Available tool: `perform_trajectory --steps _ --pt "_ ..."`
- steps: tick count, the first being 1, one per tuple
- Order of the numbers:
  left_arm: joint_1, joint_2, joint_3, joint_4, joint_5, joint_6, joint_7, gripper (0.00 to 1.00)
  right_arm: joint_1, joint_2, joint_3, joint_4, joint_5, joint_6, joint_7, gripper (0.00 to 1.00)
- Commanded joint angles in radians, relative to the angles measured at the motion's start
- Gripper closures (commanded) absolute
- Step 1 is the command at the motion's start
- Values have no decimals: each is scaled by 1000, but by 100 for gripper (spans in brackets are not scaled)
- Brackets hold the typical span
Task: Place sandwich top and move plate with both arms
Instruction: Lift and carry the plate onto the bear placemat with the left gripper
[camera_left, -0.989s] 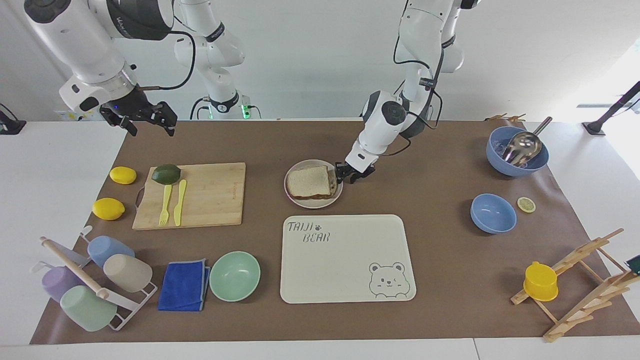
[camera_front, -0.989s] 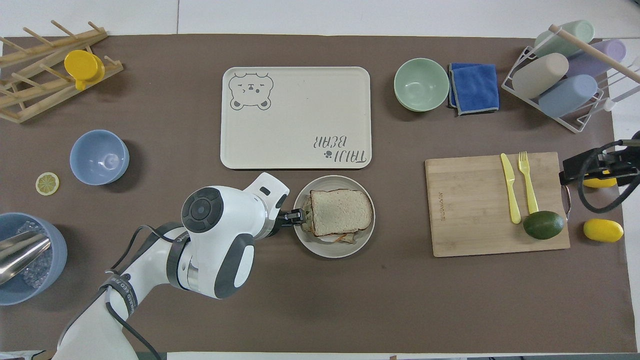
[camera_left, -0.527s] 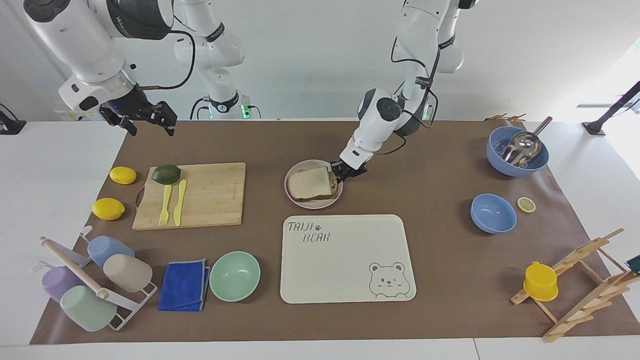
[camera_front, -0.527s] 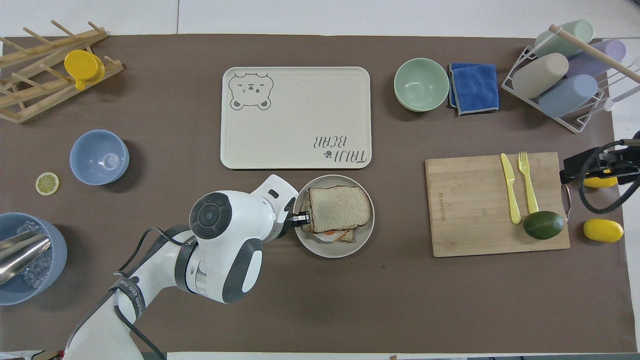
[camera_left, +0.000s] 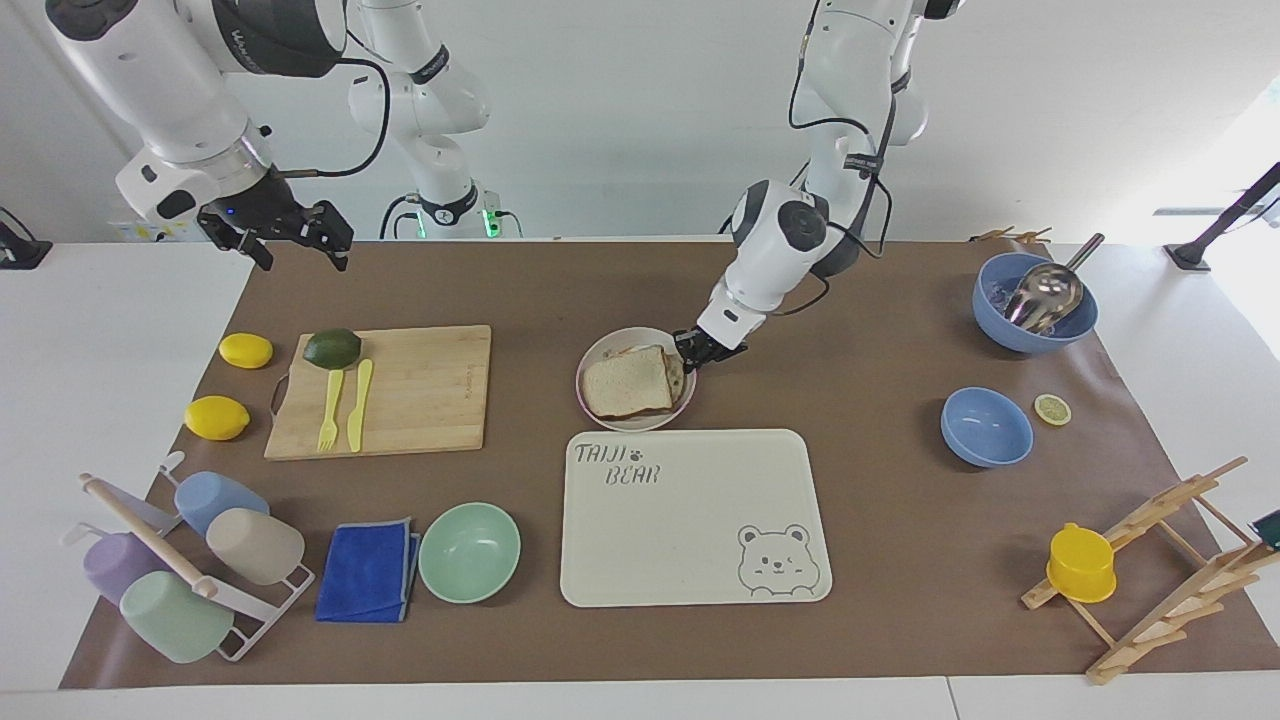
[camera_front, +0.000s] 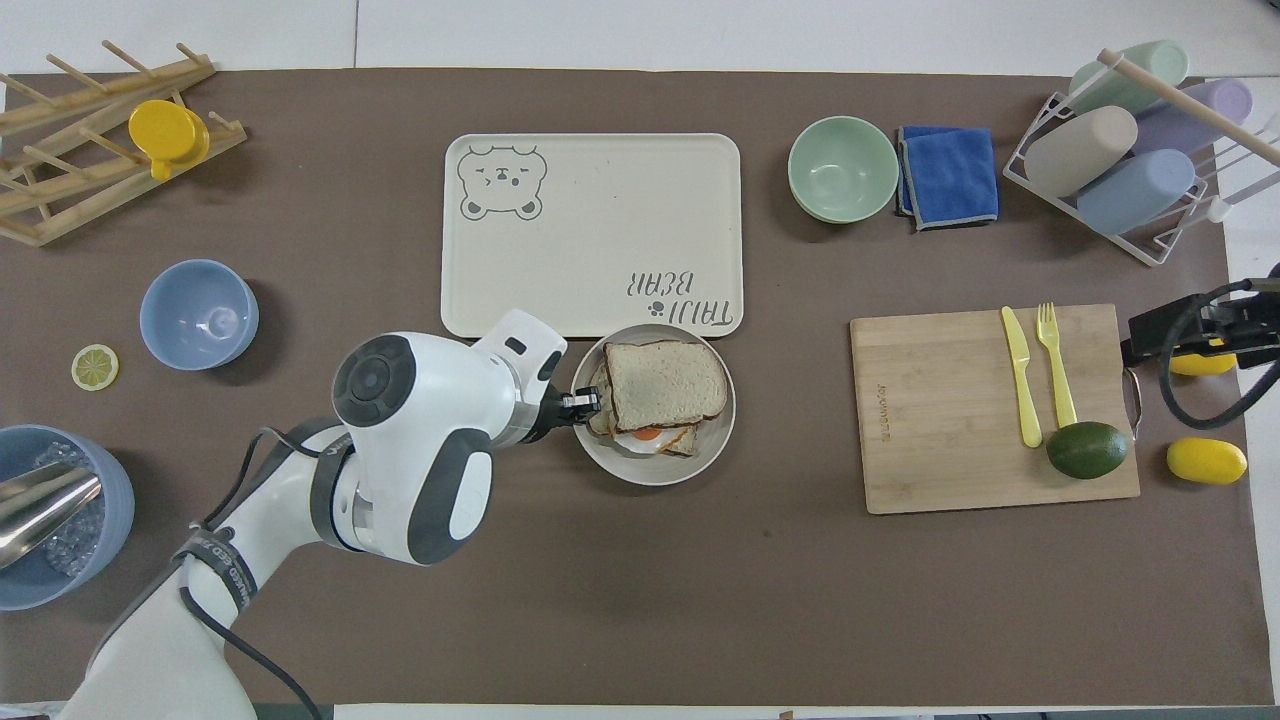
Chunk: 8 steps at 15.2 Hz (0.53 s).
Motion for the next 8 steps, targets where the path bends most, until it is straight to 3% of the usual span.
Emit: perform_trajectory --steps 1,2,4,8 --pt "135 58 3 262 -43 -249 67 100 -1 -17 3 -12 0 40 -22 0" --pt "161 98 5 345 -43 -294 66 100 -3 -17 3 -12 0 40 -22 0" --pt "181 147 10 421 -22 -293 69 100 -7 -16 3 -12 1 37 -21 0" --pt "227 379 8 688 86 -313 104 100 -11 -17 3 -15 1 31 -17 0"
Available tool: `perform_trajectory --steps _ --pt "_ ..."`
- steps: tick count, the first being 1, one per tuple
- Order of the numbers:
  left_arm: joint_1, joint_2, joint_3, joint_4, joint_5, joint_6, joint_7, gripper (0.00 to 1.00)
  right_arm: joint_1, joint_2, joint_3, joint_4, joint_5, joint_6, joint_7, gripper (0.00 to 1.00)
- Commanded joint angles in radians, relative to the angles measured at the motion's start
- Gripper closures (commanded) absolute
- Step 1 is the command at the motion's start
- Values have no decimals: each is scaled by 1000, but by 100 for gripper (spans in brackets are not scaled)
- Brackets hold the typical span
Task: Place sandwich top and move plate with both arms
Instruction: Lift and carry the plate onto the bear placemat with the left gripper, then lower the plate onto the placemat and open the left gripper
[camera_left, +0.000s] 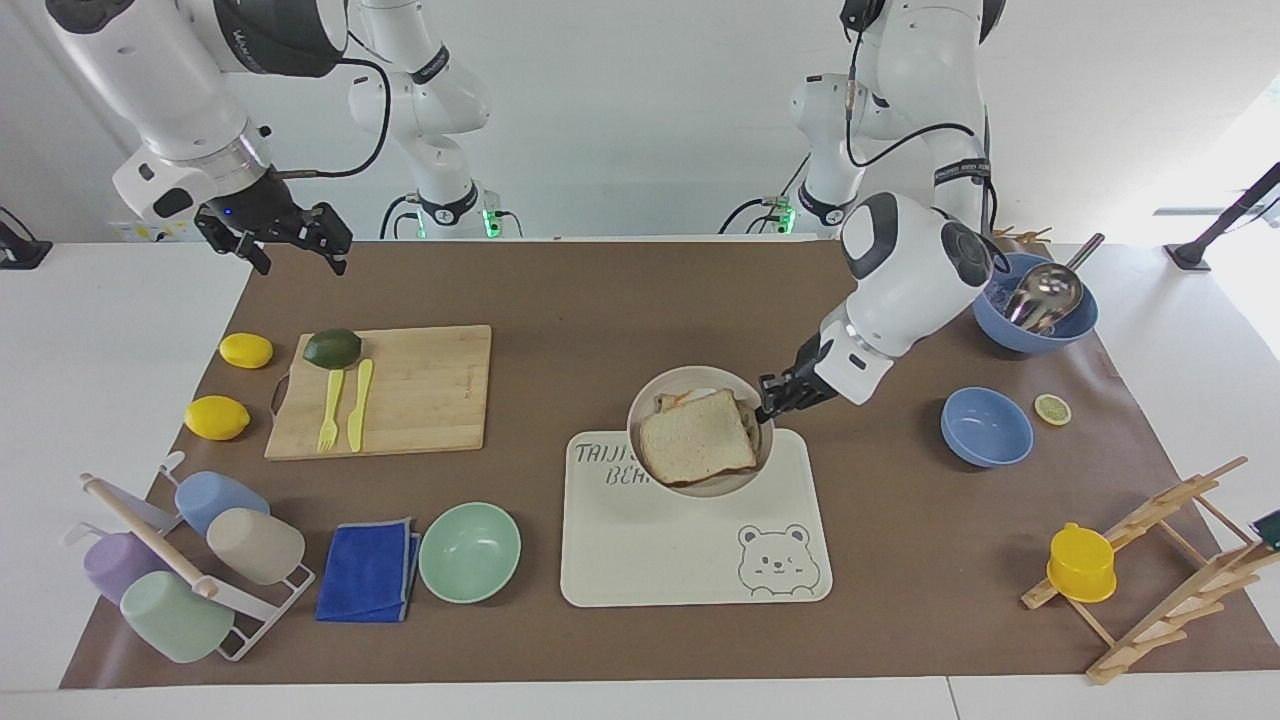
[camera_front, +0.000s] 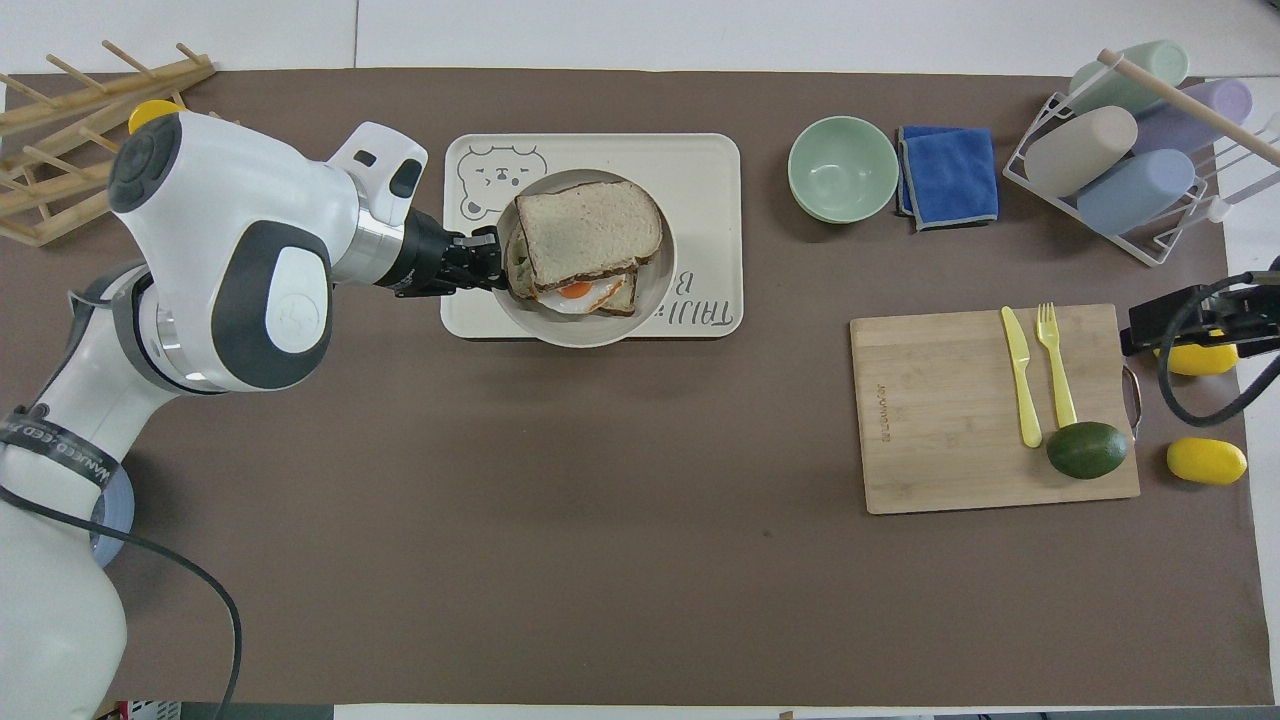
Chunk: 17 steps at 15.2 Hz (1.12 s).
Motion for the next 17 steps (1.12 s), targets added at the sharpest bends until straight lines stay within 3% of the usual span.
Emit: perform_trajectory --steps 1,3,8,9,10,14,17 --pt "14 197 -7 207 48 -22 48 100 -10 -17 2 -15 1 5 -17 0" --pt "16 228 -6 206 51 66 85 100 -10 -17 2 -14 0 9 -16 0" --pt "6 221 -6 133 50 142 122 100 -6 -17 2 -14 -3 12 -17 0" --pt "5 218 -6 120 50 156 124 60 -6 -17 2 -12 -3 15 -17 0" --pt "6 218 -6 123 50 150 124 1 -2 -17 2 -12 -9 15 -17 0" --pt "41 213 -3 168 50 66 122 0 1 -17 6 -14 -25 9 -21 0" --pt "95 128 0 165 48 3 111 0 -1 -17 6 -14 -25 13 -24 0"
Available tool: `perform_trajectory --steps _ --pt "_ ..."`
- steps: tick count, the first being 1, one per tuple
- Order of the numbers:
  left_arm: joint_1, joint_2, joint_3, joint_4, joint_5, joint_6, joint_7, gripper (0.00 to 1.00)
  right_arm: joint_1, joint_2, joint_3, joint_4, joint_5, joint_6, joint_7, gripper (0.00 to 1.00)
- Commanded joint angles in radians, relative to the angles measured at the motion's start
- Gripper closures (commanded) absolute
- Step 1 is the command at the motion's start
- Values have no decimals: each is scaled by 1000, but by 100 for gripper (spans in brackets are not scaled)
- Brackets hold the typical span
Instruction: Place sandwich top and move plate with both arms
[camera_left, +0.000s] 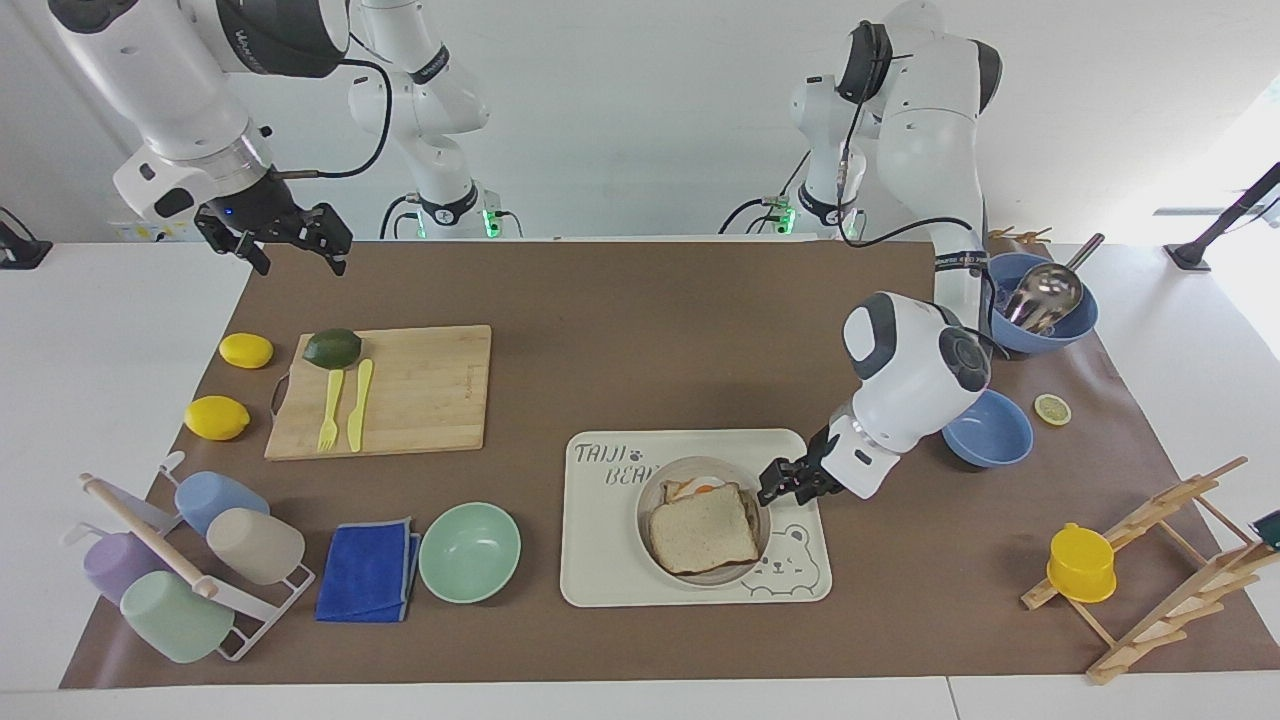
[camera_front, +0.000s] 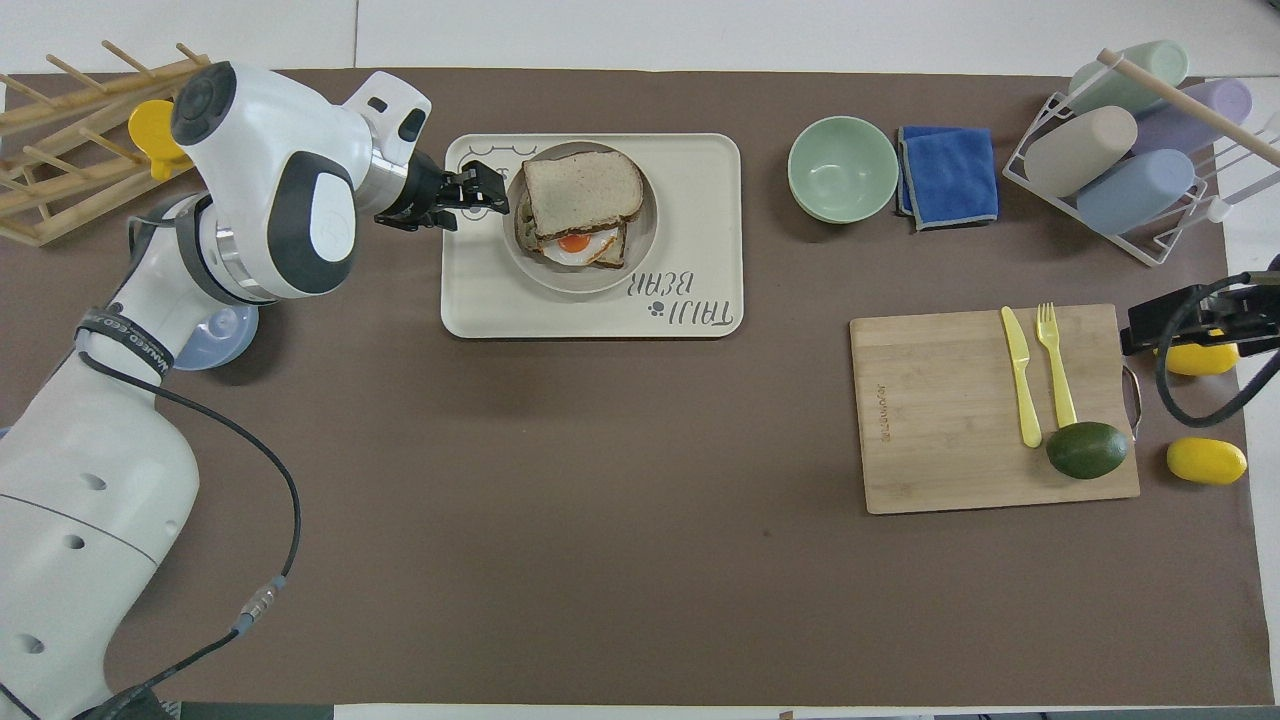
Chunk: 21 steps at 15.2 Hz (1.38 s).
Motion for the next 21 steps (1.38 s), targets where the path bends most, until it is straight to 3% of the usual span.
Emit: perform_trajectory --steps 1,4,8,13,18,21 --pt "53 -124 24 -33 14 -99 0 0 -1 -17 4 -12 -17 10 -24 0" --pt "51 -247 72 -43 225 -277 2 0 -1 -17 7 -12 -17 8 -25 0" --pt "65 -412 84 -44 322 -486 2 0 -1 -15 10 -8 -17 3 -27 0" --pt "91 -544 90 -56 393 -696 14 0 0 -16 24 -2 -17 -3 -48 0" --pt "91 -663 90 -277 398 -642 15 0 0 -15 24 1 -15 -20 -106 0" --pt "111 -632 84 -222 387 -595 17 0 0 -14 25 4 -14 -12 -106 0"
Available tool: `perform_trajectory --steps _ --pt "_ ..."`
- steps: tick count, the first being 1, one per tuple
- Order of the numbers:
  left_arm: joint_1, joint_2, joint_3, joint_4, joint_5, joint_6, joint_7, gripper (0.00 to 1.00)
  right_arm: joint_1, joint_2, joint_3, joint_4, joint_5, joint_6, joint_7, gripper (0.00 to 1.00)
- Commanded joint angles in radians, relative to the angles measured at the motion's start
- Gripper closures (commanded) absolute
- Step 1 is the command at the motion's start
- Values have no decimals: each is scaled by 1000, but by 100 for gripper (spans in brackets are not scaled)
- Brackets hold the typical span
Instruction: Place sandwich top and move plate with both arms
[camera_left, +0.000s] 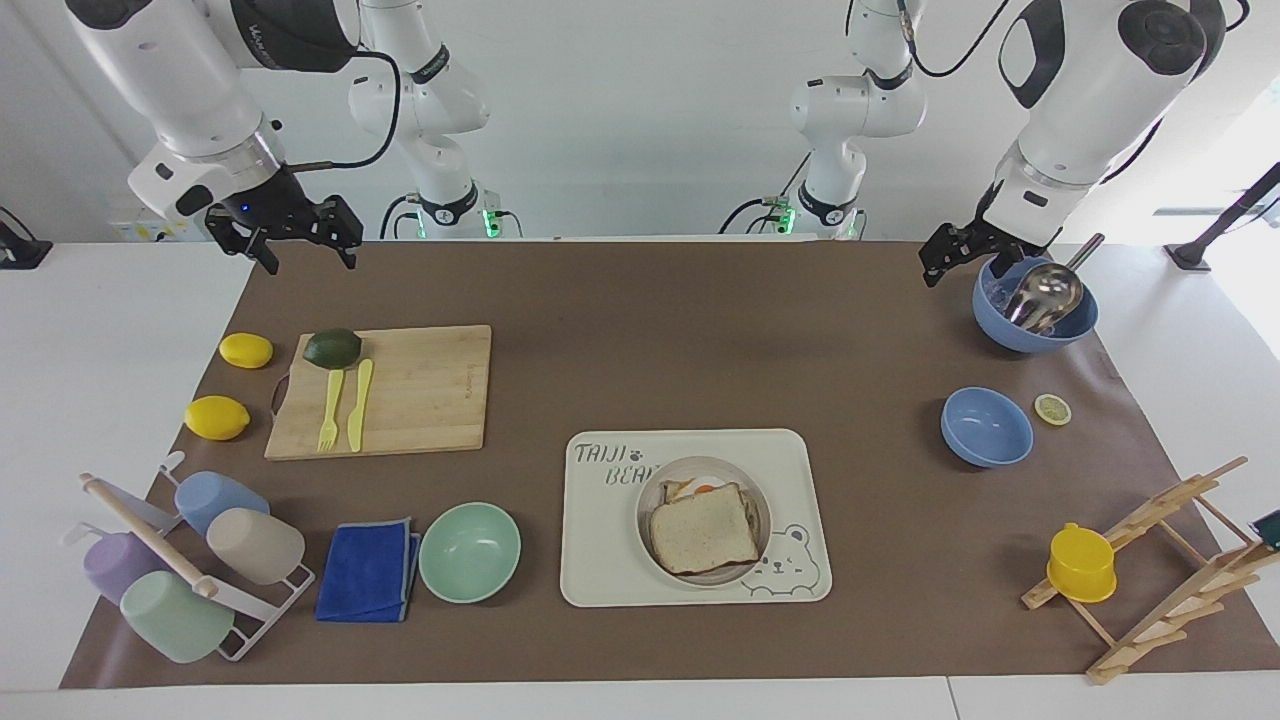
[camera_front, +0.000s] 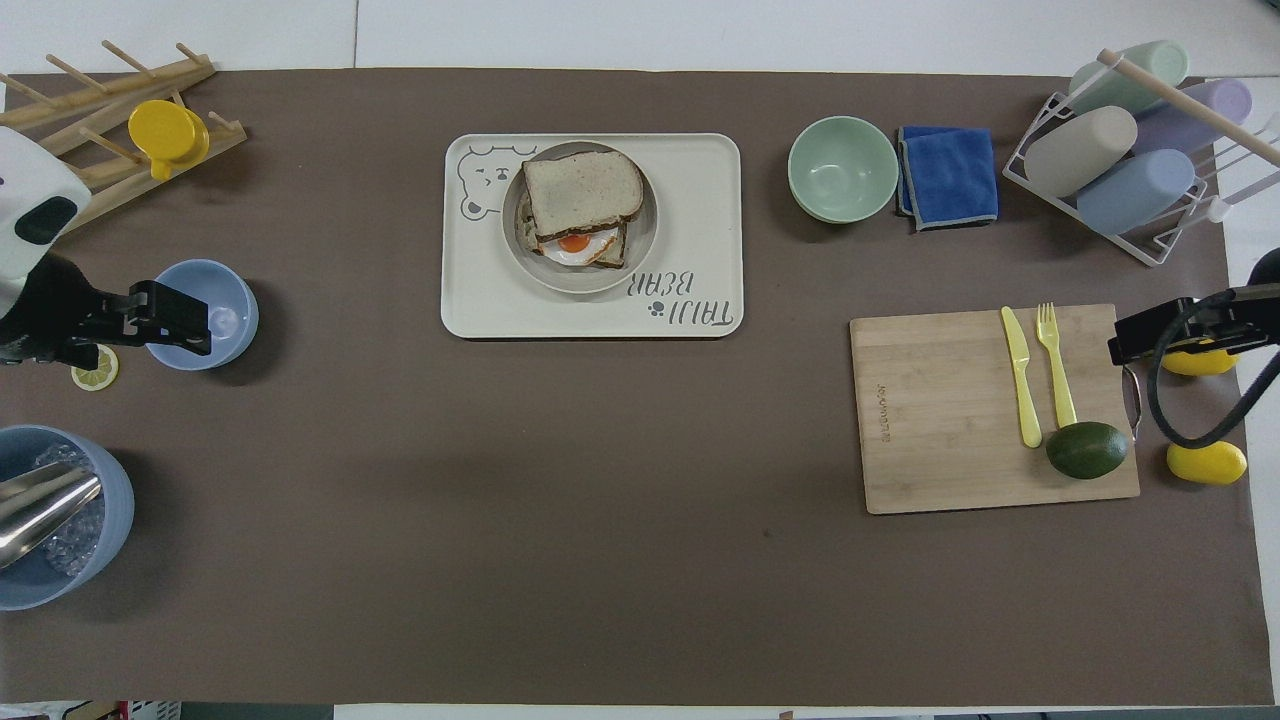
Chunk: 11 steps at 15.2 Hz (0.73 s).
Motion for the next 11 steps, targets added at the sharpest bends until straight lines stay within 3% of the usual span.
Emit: perform_trajectory --steps 1,3,11 --pt "22 3 -11 31 7 15 15 0 -2 -9 3 1 -14 0 -25 0" --pt "19 29 -2 94 -17 -6 15 0 -2 -9 3 1 -14 -1 -25 0" --pt "35 25 -13 79 -19 26 29 0 -2 -9 3 1 -15 -1 -22 0"
